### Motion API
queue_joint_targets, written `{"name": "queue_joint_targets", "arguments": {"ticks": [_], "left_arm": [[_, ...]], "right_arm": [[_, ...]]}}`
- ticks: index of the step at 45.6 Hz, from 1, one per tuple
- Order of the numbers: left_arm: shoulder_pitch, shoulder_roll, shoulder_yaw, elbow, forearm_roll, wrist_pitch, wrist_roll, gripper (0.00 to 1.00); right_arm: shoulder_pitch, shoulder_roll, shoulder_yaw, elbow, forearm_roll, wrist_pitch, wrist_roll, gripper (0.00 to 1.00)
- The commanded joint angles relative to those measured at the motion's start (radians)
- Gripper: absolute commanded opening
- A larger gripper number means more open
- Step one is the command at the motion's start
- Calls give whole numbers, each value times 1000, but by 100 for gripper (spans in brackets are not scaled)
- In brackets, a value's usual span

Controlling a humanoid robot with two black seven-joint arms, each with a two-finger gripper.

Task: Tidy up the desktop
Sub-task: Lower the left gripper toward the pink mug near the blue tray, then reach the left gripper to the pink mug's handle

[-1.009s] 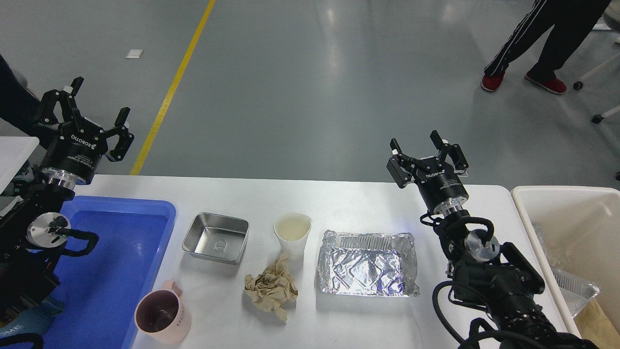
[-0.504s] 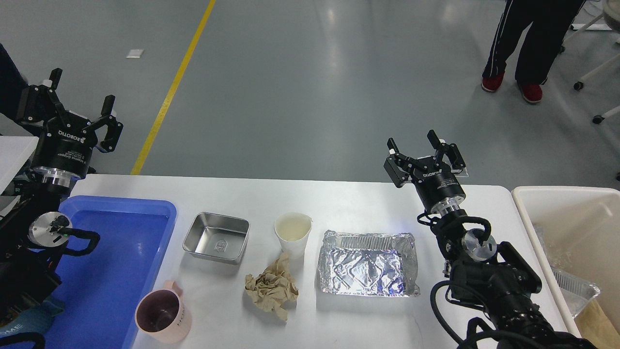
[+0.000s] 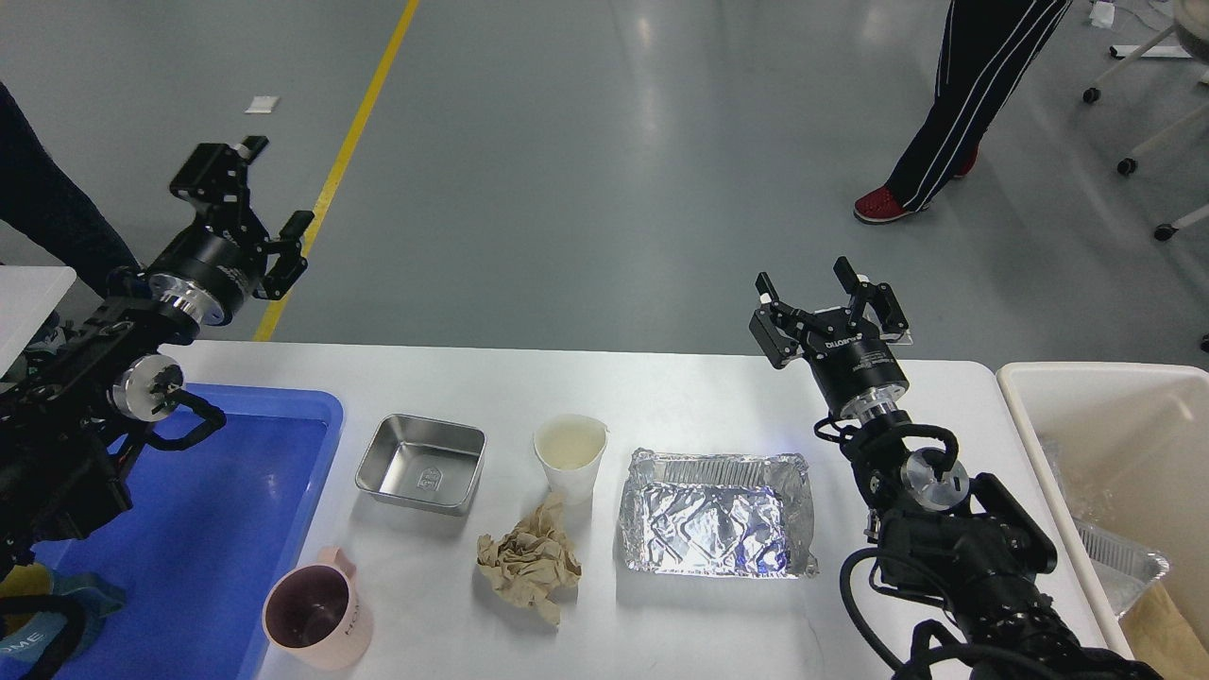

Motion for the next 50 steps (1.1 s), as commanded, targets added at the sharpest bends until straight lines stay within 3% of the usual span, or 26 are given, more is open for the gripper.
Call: {"name": "queue_joint_targets", "arguments": {"ticks": [1,6,8,14,22,29,34,41,45,50], "left_arm": [[-12,63,95,-13,15,-5,47,97],[-19,143,267,-61,49,-87,42,97],[-41,233,399,-127,73,-131,50,97],[-64,426,567,-318,86,-159,71,97],[-102,649,670,-527,90,-170,179,97],[-79,809,731,-709,175,-147,159,97],[-27,947,750,-863,277,-131,122,97],[33,1106,753,-1022,365,-136,119,97],[37,1217,745,-1073,391,-180,117,97],[7,1332,710,-1076,419,-336,116,97]], "right_arm": [[2,-2,-1,4,0,-8,0,100],[2,-9,-1,5,0,-9,0,100],[0,-12,1,7,0,-9,0,100],[-1,-28,1,8,0,-8,0,100],[-4,-32,1,8,0,-6,0,100],[-4,-45,2,10,2,-5,0,100],[-1,-58,2,10,2,-5,0,100],[3,-68,2,10,2,-2,0,100],[0,-69,2,16,2,0,0,100],[-6,-81,4,37,2,-2,0,100]]}}
